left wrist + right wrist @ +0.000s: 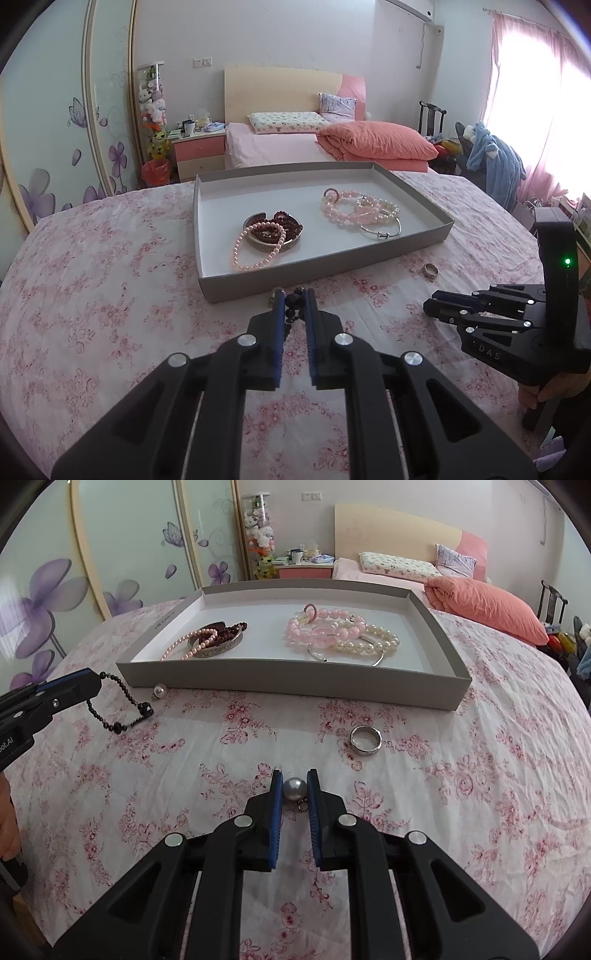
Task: Organize jewelry
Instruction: 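Carry the black bracelet into the tray with the left tool while the right tool carries the earring there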
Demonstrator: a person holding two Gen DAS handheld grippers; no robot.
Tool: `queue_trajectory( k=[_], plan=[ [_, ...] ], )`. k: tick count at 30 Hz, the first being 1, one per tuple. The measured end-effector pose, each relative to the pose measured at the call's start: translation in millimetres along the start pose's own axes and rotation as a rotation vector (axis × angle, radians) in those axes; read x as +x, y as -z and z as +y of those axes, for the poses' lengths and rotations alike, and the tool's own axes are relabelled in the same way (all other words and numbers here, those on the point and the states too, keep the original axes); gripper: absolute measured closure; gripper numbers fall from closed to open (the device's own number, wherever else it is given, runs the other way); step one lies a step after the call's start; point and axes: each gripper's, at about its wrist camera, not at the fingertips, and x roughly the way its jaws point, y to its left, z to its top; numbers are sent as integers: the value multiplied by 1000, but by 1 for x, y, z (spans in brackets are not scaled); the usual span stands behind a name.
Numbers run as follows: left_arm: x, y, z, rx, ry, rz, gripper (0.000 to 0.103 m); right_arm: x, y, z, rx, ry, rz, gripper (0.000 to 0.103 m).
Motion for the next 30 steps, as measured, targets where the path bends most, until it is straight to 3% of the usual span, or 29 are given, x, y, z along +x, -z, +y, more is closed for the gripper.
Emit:
queue_trajectory(
  k=[8, 17, 22, 30],
  plan=[
    [-17, -3, -1, -27, 1, -46, 92, -42, -14, 2, 41, -6, -184, 89],
    [-42, -17, -12, -51, -32, -151, 92, -101, -31, 12, 43, 39, -469, 89],
    [-52, -27, -18, -68, -61, -207, 92, -113, -41, 16, 38, 60, -551, 89],
    [-56, -42, -23, -72, -91, -265, 92, -112, -54, 15, 50, 59, -599, 89]
  ],
)
